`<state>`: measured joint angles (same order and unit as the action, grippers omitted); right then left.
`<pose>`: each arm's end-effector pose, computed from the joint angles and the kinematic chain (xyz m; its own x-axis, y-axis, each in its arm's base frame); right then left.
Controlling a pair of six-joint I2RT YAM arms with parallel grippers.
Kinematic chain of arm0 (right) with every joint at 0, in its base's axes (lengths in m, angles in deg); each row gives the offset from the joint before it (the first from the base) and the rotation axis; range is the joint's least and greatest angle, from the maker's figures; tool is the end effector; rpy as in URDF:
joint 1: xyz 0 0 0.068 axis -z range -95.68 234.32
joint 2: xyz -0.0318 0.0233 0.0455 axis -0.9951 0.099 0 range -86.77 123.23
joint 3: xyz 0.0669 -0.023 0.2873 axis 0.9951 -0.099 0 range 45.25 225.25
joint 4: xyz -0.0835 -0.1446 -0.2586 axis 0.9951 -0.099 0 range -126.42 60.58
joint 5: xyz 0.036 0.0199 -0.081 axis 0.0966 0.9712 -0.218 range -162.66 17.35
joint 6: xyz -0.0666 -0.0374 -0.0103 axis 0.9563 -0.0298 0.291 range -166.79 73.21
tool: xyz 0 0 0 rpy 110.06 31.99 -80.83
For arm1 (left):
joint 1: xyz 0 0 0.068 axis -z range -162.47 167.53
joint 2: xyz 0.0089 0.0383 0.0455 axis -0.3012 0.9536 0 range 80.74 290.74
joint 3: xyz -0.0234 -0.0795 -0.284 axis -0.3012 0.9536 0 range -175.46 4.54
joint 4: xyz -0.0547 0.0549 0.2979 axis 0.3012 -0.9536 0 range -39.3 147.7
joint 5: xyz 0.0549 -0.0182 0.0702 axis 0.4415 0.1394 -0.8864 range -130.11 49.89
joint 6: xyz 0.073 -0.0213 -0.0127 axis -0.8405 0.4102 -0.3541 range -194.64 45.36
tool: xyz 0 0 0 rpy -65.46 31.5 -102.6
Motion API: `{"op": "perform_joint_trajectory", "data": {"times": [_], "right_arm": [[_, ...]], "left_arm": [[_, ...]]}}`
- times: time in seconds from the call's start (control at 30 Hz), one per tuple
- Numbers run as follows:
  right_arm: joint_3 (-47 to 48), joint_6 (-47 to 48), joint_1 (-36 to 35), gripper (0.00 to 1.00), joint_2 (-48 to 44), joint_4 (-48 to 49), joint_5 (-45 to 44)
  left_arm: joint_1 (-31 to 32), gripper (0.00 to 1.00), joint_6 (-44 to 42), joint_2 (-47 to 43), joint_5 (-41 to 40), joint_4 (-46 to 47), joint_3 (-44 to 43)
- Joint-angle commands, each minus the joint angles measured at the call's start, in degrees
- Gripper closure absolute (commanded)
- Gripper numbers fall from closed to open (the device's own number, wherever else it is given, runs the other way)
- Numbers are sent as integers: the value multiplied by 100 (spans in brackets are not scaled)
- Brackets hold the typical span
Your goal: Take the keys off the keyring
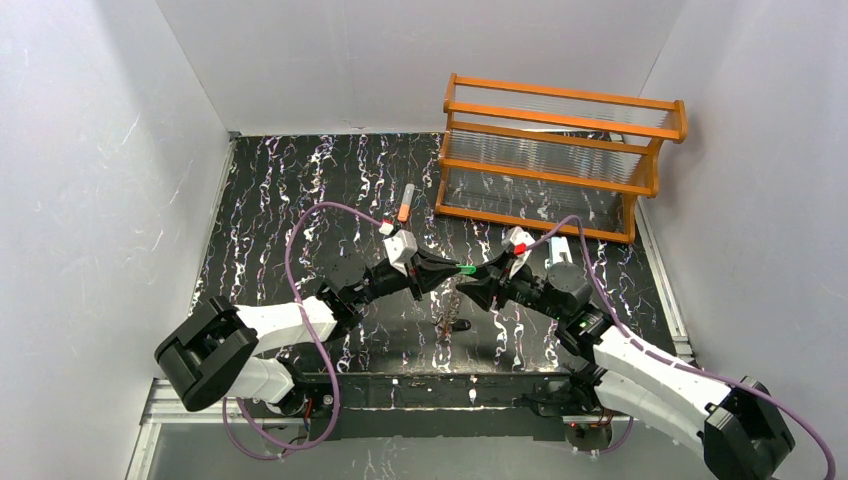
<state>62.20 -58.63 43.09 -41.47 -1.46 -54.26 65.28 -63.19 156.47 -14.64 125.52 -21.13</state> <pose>0.1677 0.1744 0.2303 -0.1818 0.0994 -0.9783 -0.8434 0.4958 0.2071 0.1880 -0.2490 0.2461 0.0138 -0.2816 -0.9594 0.9656 0.2529 -0.0604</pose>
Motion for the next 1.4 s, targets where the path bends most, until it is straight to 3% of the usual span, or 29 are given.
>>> {"op": "perform_joint_trajectory", "data": {"times": [0.0, 0.33, 0.57, 0.6, 0.8, 1.0, 1.17, 1.37], "right_arm": [[-67, 116, 53, 49, 200, 1011, 128], [-161, 86, 170, 62, 501, 1751, 428], [-276, 8, 281, 97, 454, 1822, 443], [-306, -2, 292, 99, 436, 1845, 469], [-373, -5, 341, 99, 351, 1926, 622], [-399, 156, 356, 99, 395, 2049, 755], [-400, 430, 396, 81, 496, 2123, 880], [-535, 356, 477, 69, 680, 2617, 986]], "left_arm": [[16, 100, 176, 19, 42, 585, -7], [16, 100, 278, 76, 91, 671, -17], [21, 100, 321, -83, -208, 690, 63], [19, 100, 328, -110, -288, 690, 77], [20, 100, 398, -120, -358, 690, 68], [19, 100, 433, -89, 79, 691, -14], [17, 100, 523, -54, 321, 751, -78], [16, 100, 665, -31, 327, 1100, 11]]}}
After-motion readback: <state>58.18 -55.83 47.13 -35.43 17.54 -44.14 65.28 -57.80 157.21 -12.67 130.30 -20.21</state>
